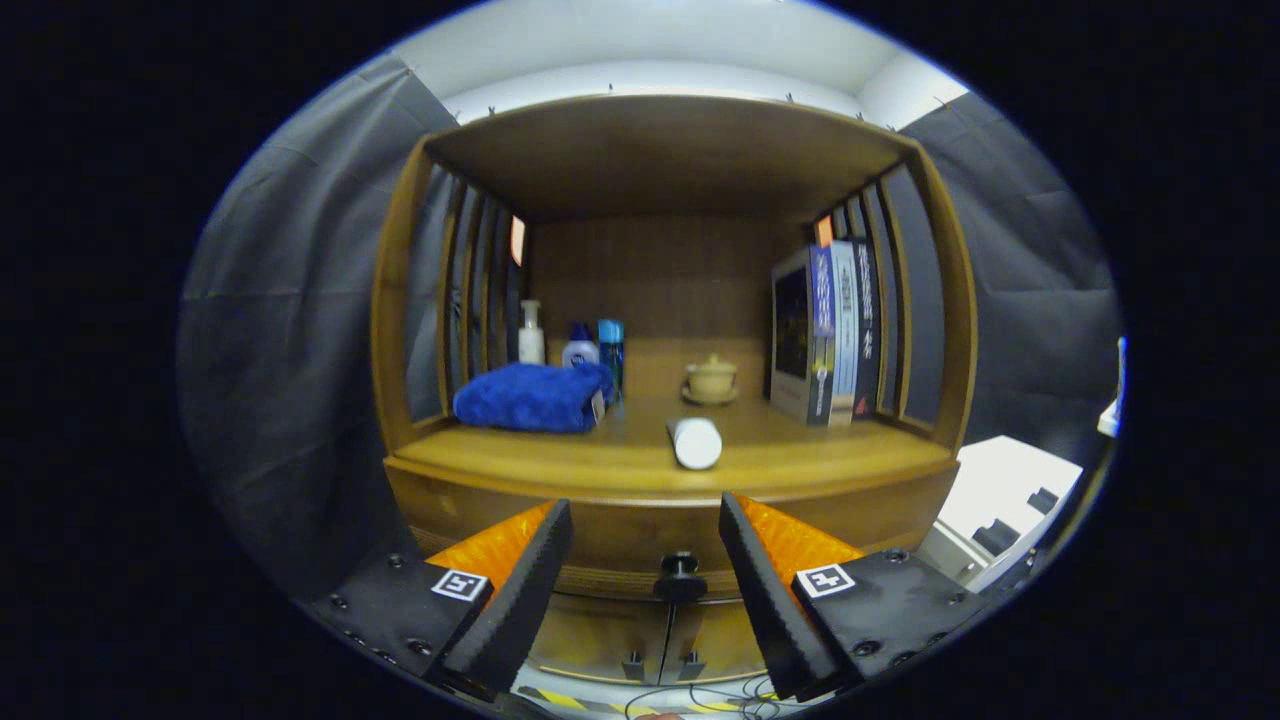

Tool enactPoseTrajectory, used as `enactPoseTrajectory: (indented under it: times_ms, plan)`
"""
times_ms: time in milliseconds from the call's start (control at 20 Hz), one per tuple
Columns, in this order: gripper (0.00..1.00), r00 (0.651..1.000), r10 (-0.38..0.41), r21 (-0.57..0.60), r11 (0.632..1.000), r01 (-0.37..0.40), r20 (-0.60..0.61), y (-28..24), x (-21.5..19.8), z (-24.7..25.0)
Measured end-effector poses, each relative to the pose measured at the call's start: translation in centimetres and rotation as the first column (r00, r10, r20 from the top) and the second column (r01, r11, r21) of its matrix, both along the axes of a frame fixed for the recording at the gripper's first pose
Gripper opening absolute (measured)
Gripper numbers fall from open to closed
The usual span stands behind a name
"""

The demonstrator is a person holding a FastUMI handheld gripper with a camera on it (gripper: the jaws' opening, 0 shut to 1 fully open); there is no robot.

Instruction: Pull open the drawer, take out the items inside it, and place them on the countertop above the cabinet.

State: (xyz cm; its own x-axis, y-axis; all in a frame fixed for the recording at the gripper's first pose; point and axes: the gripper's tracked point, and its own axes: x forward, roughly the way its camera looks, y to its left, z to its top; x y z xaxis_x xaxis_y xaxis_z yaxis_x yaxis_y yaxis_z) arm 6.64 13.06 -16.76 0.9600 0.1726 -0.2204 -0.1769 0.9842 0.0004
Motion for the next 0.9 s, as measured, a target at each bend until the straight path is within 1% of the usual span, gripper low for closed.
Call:
enactPoseTrajectory:
  times_ms: [100,300,450,700,900]
  plan:
    - [0.96,1.000,0.012,0.015,1.000,-0.012,0.015,-0.3,-1.5,2.5]
    - [0.96,0.999,0.032,0.032,0.999,-0.034,0.040,-1.6,-3.1,5.8]
    - [0.96,0.996,0.028,0.049,0.998,-0.032,0.084,-3.0,-4.0,8.7]
    - [0.96,0.989,-0.010,0.046,0.999,0.003,0.150,-6.4,-5.2,12.5]
    - [0.96,0.982,-0.057,0.043,0.998,0.050,0.182,-9.0,-5.4,13.9]
